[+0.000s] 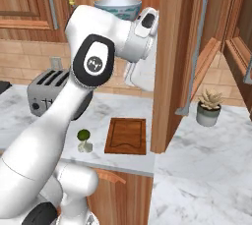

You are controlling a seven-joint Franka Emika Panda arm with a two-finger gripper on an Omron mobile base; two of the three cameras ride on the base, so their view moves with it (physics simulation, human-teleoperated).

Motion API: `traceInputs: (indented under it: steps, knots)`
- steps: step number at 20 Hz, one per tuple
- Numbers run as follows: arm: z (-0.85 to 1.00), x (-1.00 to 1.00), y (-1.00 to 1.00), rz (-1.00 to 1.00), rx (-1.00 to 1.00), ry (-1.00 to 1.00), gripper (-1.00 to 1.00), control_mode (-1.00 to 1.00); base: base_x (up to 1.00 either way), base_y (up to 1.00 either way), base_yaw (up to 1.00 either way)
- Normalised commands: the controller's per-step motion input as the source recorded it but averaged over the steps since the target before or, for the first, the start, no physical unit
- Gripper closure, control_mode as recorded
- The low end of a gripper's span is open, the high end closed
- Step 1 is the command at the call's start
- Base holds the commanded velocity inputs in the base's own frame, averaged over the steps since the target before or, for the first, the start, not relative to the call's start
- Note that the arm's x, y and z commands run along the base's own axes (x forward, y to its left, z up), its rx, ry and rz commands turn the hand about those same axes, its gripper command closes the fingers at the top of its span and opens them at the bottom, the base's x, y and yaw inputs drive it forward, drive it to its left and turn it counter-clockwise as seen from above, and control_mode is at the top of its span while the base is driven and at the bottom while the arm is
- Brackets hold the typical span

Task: Open the cabinet. Place the bowl and condiment on the counter. Then place the lime and garlic on the cutting board.

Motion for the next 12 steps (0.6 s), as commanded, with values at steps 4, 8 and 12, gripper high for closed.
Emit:
traceInputs:
  steps: [4,8,12]
  knots:
    - [0.0,-0.7,0.07,-0.01,0.0,-0.08,-1.0,-1.0,0.0,0.0,0.0]
    - [-0.22,-0.82,0.78,0.23,0.03,0.02,-1.0,-1.0,0.0,0.0,0.0]
    - [-0.31,-0.47,0.71,0.31,0.22,0.02,-1.0,-1.0,0.0,0.0,0.0]
